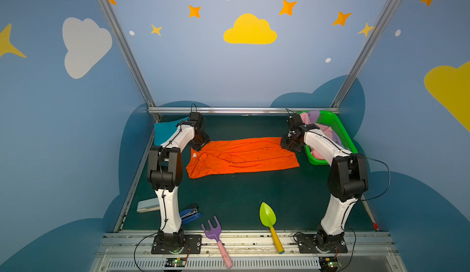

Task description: Fold and stack the t-shirts

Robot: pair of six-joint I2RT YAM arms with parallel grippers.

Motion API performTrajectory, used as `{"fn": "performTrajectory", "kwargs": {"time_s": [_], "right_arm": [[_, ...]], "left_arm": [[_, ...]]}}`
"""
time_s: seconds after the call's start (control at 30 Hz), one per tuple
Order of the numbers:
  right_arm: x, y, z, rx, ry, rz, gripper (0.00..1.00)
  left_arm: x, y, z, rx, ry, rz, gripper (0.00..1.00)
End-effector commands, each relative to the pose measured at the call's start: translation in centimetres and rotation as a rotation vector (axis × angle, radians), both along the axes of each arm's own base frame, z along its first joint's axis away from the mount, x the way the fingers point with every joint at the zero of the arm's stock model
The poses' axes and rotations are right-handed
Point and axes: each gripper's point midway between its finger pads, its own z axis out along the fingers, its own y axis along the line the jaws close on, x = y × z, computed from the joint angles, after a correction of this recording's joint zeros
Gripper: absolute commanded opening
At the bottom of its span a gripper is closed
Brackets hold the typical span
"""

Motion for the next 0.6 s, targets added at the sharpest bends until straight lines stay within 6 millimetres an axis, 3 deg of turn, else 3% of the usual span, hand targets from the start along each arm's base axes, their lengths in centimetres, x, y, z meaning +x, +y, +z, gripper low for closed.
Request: {"fn": "performTrajectory", "kwargs": {"time_s": [0.0, 0.13, 0.2, 0.33, 0.4, 0.5, 0.57], "right_arm": [[-1.8, 3.8, 3.6, -0.018, -0.104, 0.157, 0.38], [-4.9, 10.8, 3.7, -0.022, -0.169, 0.426, 0.37], [-6.6, 14.5, 3.3, -0.005, -0.186, 0.556, 0.35], [-9.7, 21.2, 2.0, -0.031, -0.203, 0.793, 0.34], [-10.8, 23.7, 1.2, -0.075, -0.219, 0.884, 0.35], [-12.0, 26.9, -0.3, -0.14, -0.242, 1.002, 0.38], [-12.6, 28.6, -1.1, -0.179, -0.263, 1.063, 0.4]], "left_arm": [[-0.6, 0.0, 2.7, -0.011, -0.026, -0.012, 0.49], [-2.9, 0.5, 4.1, 0.005, -0.043, -0.008, 0.5], [-4.6, 0.9, 4.6, 0.017, -0.043, -0.004, 0.45], [-8.8, 2.3, 3.9, 0.048, -0.025, 0.033, 0.2], [-10.8, 3.1, 3.2, 0.055, -0.003, 0.054, 0.14], [-13.6, 4.2, 1.4, 0.053, 0.05, 0.081, 0.16], [-15.0, 4.6, 0.2, 0.043, 0.077, 0.091, 0.28]]}}
